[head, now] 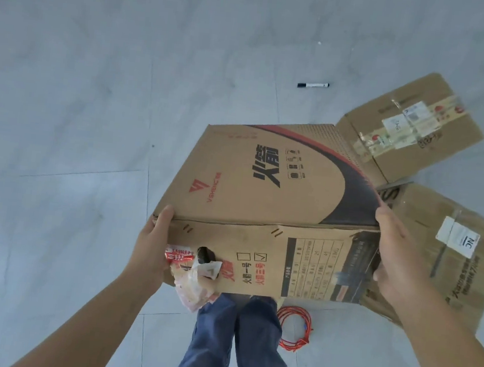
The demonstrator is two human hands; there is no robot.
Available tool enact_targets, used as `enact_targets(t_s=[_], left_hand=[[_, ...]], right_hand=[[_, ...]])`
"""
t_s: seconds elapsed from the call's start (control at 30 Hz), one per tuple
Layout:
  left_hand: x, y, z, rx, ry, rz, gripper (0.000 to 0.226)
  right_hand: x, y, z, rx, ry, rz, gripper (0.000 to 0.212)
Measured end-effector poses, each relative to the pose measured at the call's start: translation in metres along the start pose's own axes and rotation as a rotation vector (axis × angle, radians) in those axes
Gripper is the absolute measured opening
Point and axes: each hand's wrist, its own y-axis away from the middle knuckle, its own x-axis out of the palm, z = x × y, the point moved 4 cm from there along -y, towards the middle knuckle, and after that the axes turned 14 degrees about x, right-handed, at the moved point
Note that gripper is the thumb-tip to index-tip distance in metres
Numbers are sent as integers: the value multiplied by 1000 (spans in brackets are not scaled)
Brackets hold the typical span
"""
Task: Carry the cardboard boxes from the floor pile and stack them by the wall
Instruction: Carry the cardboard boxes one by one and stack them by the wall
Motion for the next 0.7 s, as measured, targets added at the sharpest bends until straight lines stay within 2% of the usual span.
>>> enact_targets(t_s=[0.1,0.23,0.3,0.37,0.57,0.7], left_hand=[[-39,42,-38,66,70,-8,20],[-98,85,-72,126,187,-100,30],[-127,106,-81,159,268,-147,27],[-156,127,-87,209,346,-205,19],[-242,170,-91,325,505,-342,23],[-298,185,-77,392,574,-407,21]], right_hand=[[9,60,33,-18,53,84,22],[33,123,60,-101,112,186,31],[49,151,66,-137,134,209,25],[70,179,71,-199,159,245,16],[128,264,73,-353,208,403,28],[169,311,58,-416,280,473,28]])
